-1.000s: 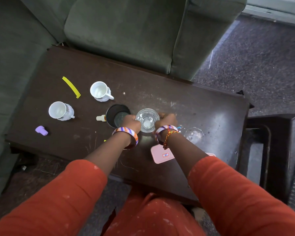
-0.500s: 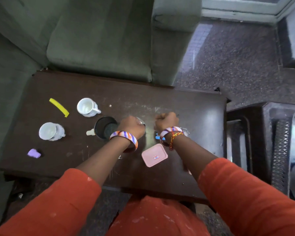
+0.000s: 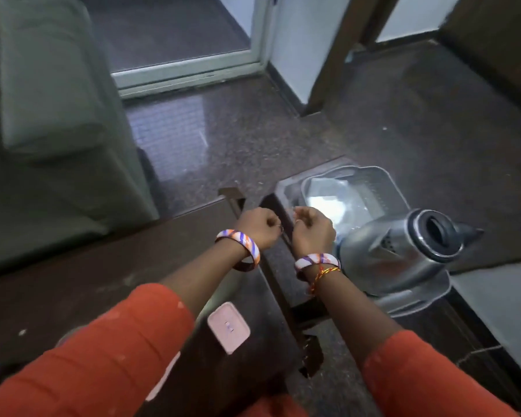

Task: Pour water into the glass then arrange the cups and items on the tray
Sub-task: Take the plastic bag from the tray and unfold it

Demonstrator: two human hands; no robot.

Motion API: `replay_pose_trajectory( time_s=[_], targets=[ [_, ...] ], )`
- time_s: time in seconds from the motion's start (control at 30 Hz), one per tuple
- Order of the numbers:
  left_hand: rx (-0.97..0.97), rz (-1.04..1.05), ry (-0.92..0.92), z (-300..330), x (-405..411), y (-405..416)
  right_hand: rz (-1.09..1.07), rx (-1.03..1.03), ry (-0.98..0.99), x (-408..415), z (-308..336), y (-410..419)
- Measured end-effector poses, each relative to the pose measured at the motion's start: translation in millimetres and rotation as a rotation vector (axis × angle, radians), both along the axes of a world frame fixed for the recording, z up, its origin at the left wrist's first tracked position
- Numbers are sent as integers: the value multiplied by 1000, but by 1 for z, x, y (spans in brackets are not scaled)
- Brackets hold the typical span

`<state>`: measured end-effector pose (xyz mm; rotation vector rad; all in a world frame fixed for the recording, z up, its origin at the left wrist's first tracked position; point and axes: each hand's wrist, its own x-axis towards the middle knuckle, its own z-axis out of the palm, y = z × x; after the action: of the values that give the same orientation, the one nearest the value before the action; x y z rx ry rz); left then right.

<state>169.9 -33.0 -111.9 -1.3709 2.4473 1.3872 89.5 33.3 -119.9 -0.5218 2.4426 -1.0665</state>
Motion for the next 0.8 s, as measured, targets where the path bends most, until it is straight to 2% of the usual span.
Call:
replay_pose_trajectory(
  time_s=[0.1, 0.17, 0.27, 0.4, 0.63, 0.7, 0.8],
  targets=[
    [-26, -79, 26, -4, -53, -1, -128, -22, -74, -37, -11, -1],
    [-79, -118, 23, -12, -82, -5, -176, 43, -103, -55, -26, -3],
    [-208, -186, -25, -26, -116, -14, -160, 253, -77, -74, -51, -1],
    [-271, -235, -88, -49, -144, -22, -85, 300, -172, -99, -74, -7],
    [-349, -121, -101, -68, -173, -31, -190, 231, -185, -129, -93, -24],
    [-311, -60, -59, -68, -173, -33, -211, 247, -237, -135, -98, -27],
    [-188, 70, 19, -68, -163, -36, -208, 223, -163, -134, -96, -24]
  ],
)
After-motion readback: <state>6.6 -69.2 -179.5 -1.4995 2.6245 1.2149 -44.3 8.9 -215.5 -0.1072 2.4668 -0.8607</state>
